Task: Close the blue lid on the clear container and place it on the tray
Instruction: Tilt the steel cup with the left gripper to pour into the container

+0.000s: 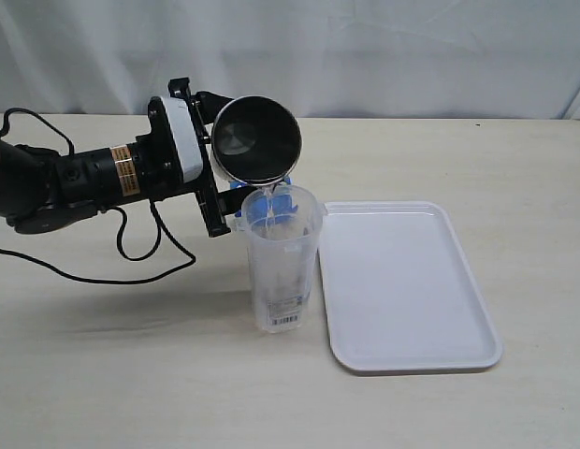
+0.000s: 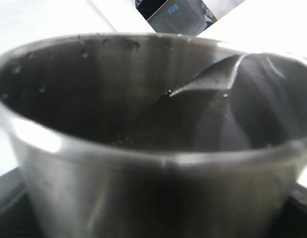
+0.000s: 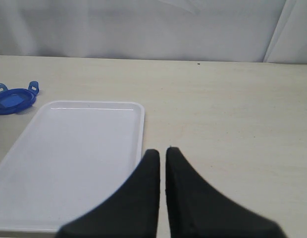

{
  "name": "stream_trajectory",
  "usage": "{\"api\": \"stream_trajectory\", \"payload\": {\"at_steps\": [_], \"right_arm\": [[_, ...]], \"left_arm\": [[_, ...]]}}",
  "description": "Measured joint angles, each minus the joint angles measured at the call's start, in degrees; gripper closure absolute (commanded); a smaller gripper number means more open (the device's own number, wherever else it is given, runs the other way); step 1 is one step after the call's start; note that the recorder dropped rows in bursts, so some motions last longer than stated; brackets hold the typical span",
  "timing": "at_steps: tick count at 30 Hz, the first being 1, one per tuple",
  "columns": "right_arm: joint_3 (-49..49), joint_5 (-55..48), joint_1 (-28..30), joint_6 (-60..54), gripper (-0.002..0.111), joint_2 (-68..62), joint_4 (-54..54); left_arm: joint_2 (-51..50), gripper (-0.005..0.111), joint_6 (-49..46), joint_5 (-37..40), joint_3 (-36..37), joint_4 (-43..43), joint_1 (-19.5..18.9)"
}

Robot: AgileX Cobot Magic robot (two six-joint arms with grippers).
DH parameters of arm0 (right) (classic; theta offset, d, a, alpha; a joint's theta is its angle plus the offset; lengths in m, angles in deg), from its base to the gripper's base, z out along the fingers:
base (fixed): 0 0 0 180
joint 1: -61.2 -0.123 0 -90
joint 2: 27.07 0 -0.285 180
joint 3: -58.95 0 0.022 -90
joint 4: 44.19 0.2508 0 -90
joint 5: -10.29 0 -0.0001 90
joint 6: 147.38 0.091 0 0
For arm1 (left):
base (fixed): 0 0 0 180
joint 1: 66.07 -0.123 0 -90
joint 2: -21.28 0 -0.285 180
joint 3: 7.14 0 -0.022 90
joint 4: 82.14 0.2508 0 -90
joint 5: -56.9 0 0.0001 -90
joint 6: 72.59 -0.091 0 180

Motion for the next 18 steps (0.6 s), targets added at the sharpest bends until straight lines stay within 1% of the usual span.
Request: {"api": "stream_trajectory", "payload": {"at_steps": [18], "right_arm": [[0.0, 0.0, 0.0, 0.0, 0.104, 0.0, 0.0]], "left_arm": [[0.0, 0.107, -4.98, -0.13, 0.0, -0.67, 0.0]]}}
